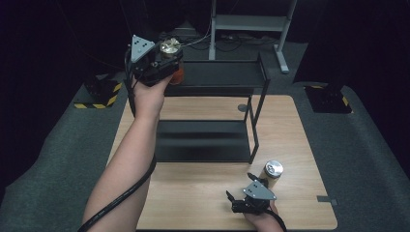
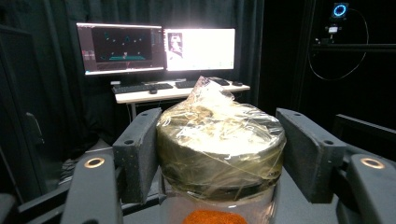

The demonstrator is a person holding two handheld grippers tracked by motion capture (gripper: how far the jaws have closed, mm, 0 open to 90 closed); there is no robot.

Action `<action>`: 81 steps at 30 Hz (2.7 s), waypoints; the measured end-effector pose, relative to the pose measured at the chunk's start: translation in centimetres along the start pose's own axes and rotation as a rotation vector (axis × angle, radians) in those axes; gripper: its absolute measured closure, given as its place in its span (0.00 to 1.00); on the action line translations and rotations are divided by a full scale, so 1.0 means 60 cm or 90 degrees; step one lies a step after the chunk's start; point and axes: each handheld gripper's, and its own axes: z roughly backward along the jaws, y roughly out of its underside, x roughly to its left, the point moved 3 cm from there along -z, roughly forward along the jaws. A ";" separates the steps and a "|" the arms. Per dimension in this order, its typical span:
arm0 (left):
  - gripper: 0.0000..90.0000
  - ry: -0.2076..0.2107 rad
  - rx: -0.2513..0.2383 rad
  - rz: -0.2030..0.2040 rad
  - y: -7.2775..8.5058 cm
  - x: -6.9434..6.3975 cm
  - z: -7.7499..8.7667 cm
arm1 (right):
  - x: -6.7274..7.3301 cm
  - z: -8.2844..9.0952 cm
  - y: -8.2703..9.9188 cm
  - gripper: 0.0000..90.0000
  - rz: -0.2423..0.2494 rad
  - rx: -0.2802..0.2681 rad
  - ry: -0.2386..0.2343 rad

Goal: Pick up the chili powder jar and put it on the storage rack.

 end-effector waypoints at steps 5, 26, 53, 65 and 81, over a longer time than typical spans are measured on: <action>0.27 -0.005 0.008 -0.004 -0.001 -0.004 -0.001 | 0.000 0.000 0.001 0.00 0.000 -0.001 -0.001; 0.00 -0.027 0.012 -0.005 -0.008 -0.026 0.041 | 0.002 0.000 0.000 0.00 0.012 0.000 -0.001; 0.00 -0.008 0.008 -0.031 0.031 -0.060 0.146 | 0.004 0.000 0.000 0.00 0.021 0.001 -0.002; 0.00 -0.010 0.020 -0.039 0.058 -0.062 0.186 | 0.005 0.000 -0.001 0.00 0.023 0.001 -0.002; 0.00 0.008 0.043 -0.051 0.110 -0.074 0.218 | 0.004 0.000 0.000 0.00 0.024 -0.001 -0.003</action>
